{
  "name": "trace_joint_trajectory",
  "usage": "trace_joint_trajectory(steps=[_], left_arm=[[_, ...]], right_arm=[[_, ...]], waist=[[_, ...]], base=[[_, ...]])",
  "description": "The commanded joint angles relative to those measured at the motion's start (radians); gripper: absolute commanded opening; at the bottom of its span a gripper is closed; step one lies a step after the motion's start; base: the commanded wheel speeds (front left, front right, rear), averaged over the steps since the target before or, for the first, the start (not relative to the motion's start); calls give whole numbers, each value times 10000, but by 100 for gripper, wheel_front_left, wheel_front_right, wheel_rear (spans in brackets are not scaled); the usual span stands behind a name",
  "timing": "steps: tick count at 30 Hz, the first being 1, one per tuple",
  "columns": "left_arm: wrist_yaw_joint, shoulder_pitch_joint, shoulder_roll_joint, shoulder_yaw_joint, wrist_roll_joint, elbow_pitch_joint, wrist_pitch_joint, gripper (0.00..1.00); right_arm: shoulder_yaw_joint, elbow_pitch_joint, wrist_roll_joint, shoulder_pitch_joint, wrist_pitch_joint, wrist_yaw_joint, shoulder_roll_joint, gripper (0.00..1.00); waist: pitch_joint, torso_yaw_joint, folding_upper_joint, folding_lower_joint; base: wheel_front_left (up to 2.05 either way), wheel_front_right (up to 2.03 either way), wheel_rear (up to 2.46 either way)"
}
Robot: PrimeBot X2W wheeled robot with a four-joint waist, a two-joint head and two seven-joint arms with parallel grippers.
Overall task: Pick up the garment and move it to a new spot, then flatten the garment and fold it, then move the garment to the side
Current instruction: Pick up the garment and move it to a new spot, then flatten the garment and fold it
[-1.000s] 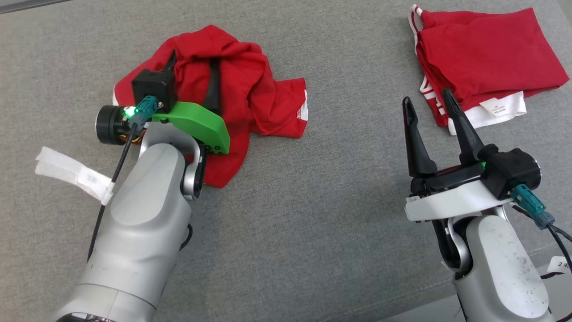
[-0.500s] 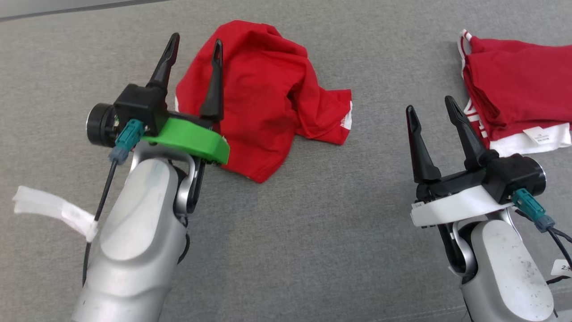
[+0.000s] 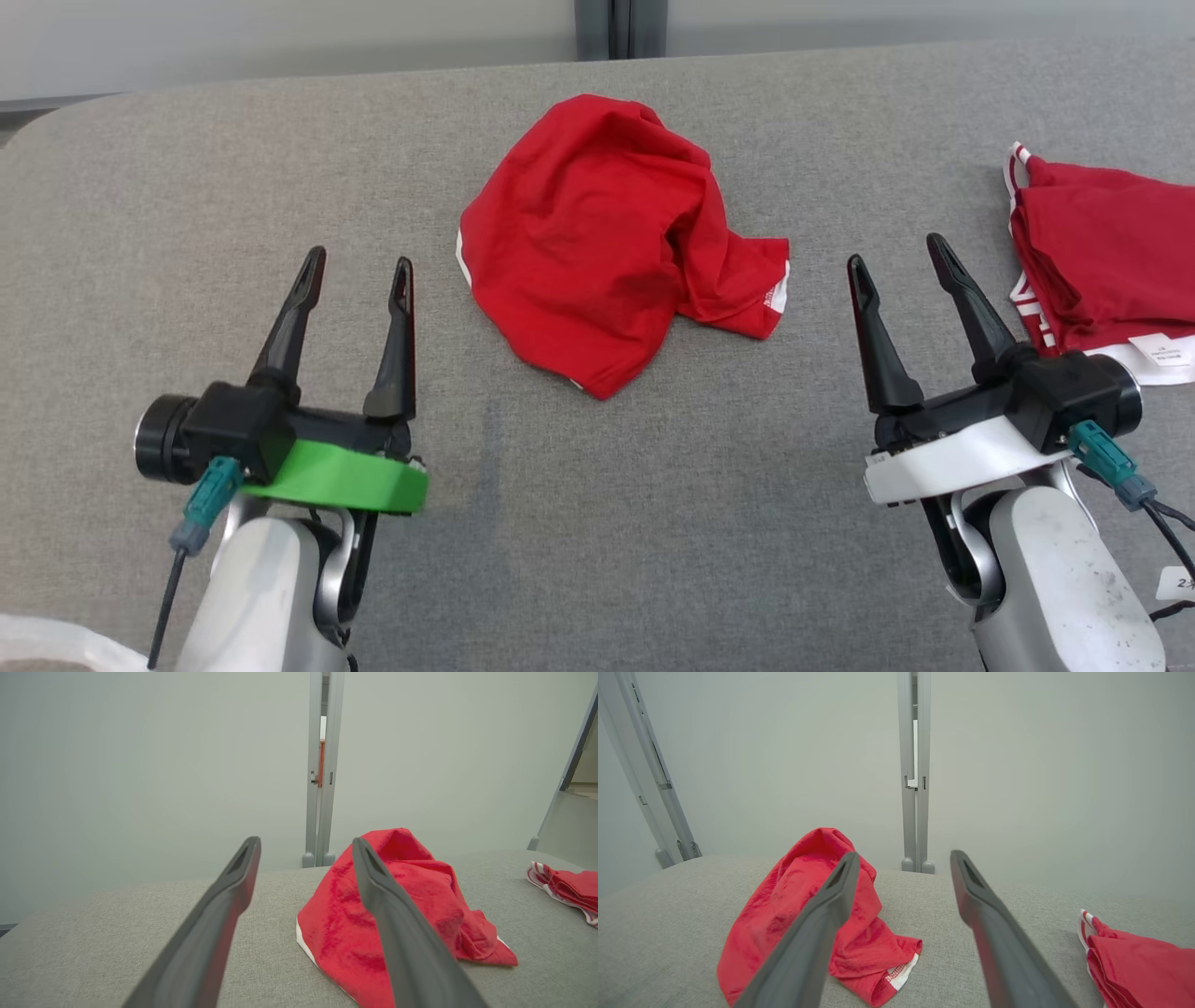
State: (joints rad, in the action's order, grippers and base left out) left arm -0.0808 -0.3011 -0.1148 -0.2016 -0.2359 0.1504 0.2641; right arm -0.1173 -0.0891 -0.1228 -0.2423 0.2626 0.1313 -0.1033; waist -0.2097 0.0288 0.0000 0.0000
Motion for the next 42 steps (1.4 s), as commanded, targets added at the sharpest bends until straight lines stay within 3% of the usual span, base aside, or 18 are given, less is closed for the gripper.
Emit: trace_joint_trajectory(steps=[1, 13, 27, 35, 42], left_arm=[[-67, 312, 105, 142, 59, -123, -3, 100], [-323, 1571, 601, 667, 764, -497, -4, 100], [-162, 1285, 635, 631, 364, -479, -4, 100], [-64, 1027, 634, 297, 146, -407, -4, 100], [54, 849, 633, -46, -111, -361, -2, 100]], right_arm=[[-1, 73, -74, 157, 28, -11, -31, 100], [17, 23, -172, 478, 28, -11, 277, 100], [-288, -15, -32, 321, 28, -11, 175, 100], [-2497, -924, -284, -433, 28, -12, -591, 100], [-4221, -2863, -518, -1486, 28, -12, -1200, 100]], waist=[[133, 48, 0, 0], [336, -234, 0, 0], [116, 156, 0, 0], [-310, 929, 0, 0], [-625, 1732, 0, 0]], base=[[0, 0, 0], [0, 0, 0], [0, 0, 0], [0, 0, 0], [0, 0, 0]])
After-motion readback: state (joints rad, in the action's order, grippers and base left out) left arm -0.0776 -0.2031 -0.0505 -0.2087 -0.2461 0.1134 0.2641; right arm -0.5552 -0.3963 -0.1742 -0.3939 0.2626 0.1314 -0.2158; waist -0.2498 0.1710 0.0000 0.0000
